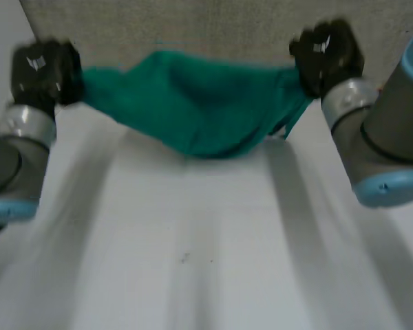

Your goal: Fold the towel.

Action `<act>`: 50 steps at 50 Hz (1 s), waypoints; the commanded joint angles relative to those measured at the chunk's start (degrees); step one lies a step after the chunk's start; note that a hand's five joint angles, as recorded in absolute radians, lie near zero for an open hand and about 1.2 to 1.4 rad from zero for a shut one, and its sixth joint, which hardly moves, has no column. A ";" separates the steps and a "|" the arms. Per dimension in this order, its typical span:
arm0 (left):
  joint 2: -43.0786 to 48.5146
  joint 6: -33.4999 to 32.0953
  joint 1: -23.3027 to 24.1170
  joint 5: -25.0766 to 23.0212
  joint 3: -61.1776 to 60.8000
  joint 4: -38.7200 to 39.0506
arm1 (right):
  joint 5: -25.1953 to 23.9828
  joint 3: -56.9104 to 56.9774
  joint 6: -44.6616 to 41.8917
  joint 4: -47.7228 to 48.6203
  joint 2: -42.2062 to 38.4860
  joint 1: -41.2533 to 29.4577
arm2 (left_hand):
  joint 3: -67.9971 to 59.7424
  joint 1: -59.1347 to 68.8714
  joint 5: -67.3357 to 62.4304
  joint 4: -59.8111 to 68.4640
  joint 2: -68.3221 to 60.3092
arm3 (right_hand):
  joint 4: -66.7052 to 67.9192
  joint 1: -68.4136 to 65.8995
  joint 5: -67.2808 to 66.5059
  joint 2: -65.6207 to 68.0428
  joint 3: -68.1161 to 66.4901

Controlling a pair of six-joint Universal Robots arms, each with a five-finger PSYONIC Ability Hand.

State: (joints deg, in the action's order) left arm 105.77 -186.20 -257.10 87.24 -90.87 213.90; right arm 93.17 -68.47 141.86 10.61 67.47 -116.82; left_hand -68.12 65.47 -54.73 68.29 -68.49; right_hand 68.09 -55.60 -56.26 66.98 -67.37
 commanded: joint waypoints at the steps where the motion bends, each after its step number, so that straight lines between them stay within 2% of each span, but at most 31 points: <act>1: -0.92 -0.04 -0.32 -0.67 -17.22 -9.52 | 0.08 -8.00 3.68 -2.17 0.91 1.33 | -11.88 14.53 -15.27 11.71 -11.51 | 11.91 -24.40 -13.74 13.02 -12.63; 10: -3.90 0.05 -2.00 -0.93 -20.75 -27.91 | -3.61 -7.73 8.08 -1.91 8.38 1.34 | -10.57 13.22 -13.96 10.40 -10.20 | 11.91 -24.40 -13.74 13.02 -12.63; 12: -4.43 -0.04 -2.00 -1.02 -20.49 -30.55 | -7.20 -7.56 8.17 -2.08 10.30 1.07 | -1.85 4.51 -5.25 1.69 -1.49 | 11.91 -24.40 -13.74 13.02 -12.63; 15: -6.80 -0.13 -1.82 -1.28 -19.88 -34.42 | -9.75 -7.99 8.26 -2.08 12.41 0.90 | 20.66 -18.00 17.27 -20.82 21.03 | 11.91 -24.40 -13.74 13.02 -12.63; 16: -7.42 -0.13 -1.47 -1.37 -19.70 -35.04 | -11.42 -8.43 8.43 -2.08 13.99 0.90 | 28.56 -25.90 25.16 -28.72 28.92 | 11.91 -24.40 -13.74 13.02 -12.63; 17: -8.81 -0.30 -1.21 -1.46 -19.00 -35.91 | -12.31 -8.61 8.43 -1.99 14.62 0.81 | 42.29 -39.64 38.90 -42.46 42.66 | 11.91 -24.40 -13.74 13.02 -12.63; 20: -11.10 -0.48 -0.68 -1.46 -17.33 -36.19 | -15.37 -9.49 8.52 -1.47 16.46 0.90 | 54.52 -51.86 51.12 -54.68 54.89 | 11.91 -24.40 -13.74 13.02 -12.63; 24: -14.97 -0.48 0.99 -1.63 -13.56 -34.96 | -20.03 -10.98 8.17 -1.29 19.18 0.81 | 55.55 -52.89 52.15 -55.71 55.92 | 11.91 -24.40 -13.74 13.02 -12.63; 28: -15.33 -0.57 1.96 -1.81 -8.72 -30.22 | -25.22 -12.30 8.43 -1.38 22.70 0.81 | 55.55 -52.90 52.16 -55.72 55.92 | 11.91 -24.40 -13.74 13.02 -12.63; 32: -9.91 -0.65 3.88 -3.38 -1.71 -23.55 | -29.53 -13.79 8.52 -1.47 26.65 0.81 | 55.05 -52.39 51.65 -55.21 55.41 | 11.91 -24.40 -13.74 13.02 -12.63; 34: -8.12 -0.65 4.33 -3.92 -0.10 -23.00 | -30.94 -14.32 8.52 -1.47 28.24 0.72 | 55.05 -52.39 51.65 -55.21 55.41 | 11.91 -24.40 -13.74 13.02 -12.63; 39: 5.56 -0.65 6.44 -9.71 13.59 -26.07 | -34.46 -16.26 8.70 -1.47 32.19 0.63 | 54.88 -52.22 51.48 -55.04 55.25 | 11.91 -24.40 -13.74 13.02 -12.63; 43: 16.02 -0.74 6.79 -16.47 24.67 -34.85 | -37.01 -17.49 9.40 -1.47 35.10 0.63 | 54.71 -52.06 51.32 -54.88 55.08 | 11.91 -24.40 -13.74 13.02 -12.63; 44: 19.70 -1.00 6.79 -20.06 28.17 -37.74 | -37.80 -17.75 10.62 -1.47 36.06 0.63 | 55.04 -52.39 51.65 -55.21 55.41 | 11.91 -24.40 -13.74 13.02 -12.63; 48: 26.31 -2.75 6.88 -27.80 33.20 -41.63 | -39.38 -18.19 14.75 -1.38 38.08 1.24 | 54.55 -51.89 51.15 -54.71 54.91 | 11.91 -24.40 -13.74 13.02 -12.63; 50: 27.90 -3.64 7.14 -30.19 33.82 -42.16 | -39.73 -18.37 16.16 -1.29 38.70 1.60 | 54.21 -51.55 50.81 -54.37 54.57 | 11.91 -24.40 -13.74 13.02 -12.63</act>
State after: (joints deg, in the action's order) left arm 123.02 -187.29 -250.22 69.04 -65.29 179.00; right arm 55.74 -86.02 152.31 9.15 103.08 -116.14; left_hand -14.01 14.28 -3.33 13.42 -13.29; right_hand 68.10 -55.60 -56.26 66.98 -67.38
